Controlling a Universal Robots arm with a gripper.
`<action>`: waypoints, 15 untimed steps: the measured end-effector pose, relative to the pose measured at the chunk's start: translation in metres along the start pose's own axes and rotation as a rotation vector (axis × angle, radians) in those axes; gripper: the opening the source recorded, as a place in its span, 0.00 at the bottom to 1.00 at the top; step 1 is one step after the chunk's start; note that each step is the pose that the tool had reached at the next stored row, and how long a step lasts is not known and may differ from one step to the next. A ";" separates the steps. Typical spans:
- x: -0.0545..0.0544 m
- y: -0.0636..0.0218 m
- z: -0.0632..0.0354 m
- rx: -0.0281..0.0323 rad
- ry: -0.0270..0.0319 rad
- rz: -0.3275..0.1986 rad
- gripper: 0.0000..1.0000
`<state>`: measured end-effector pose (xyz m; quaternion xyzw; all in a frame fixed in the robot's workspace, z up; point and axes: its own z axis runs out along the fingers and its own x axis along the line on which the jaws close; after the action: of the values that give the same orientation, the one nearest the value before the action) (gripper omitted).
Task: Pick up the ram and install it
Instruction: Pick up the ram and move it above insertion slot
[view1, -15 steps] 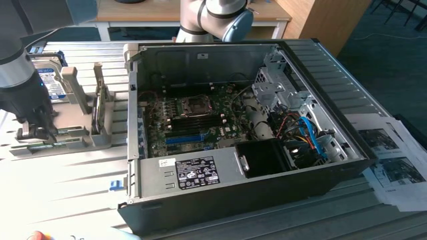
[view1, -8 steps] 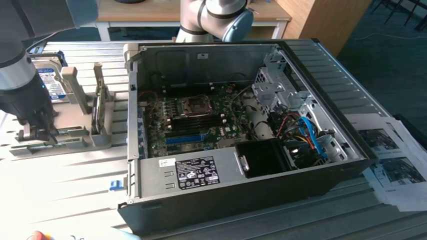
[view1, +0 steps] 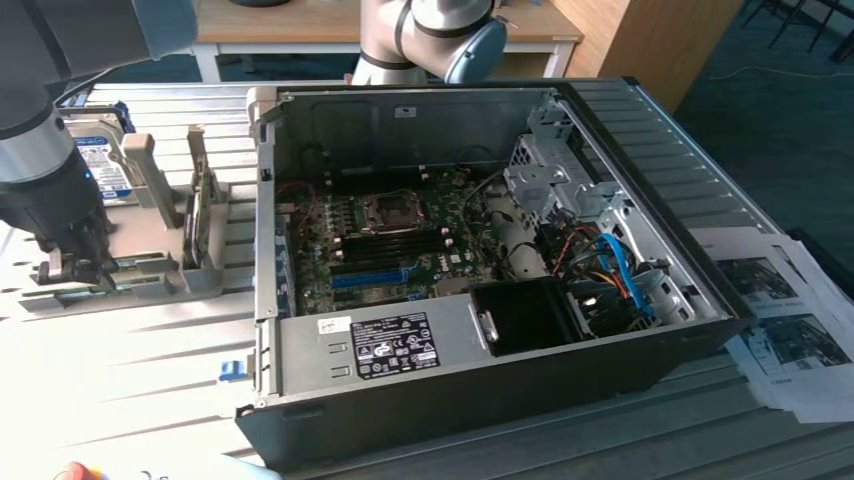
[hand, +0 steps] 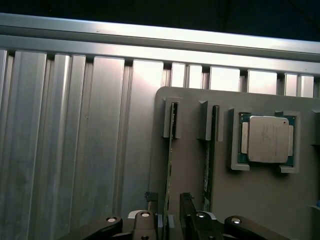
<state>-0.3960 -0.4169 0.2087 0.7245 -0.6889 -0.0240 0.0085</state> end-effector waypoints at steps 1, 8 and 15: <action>0.000 0.0000 0.0001 0.0001 -0.0001 0.000 0.31; 0.000 -0.0002 0.0035 0.0003 -0.0001 0.000 0.31; 0.000 -0.0003 0.0048 0.0001 -0.0001 0.000 0.31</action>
<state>-0.3960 -0.4169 0.2039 0.7245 -0.6888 -0.0239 0.0084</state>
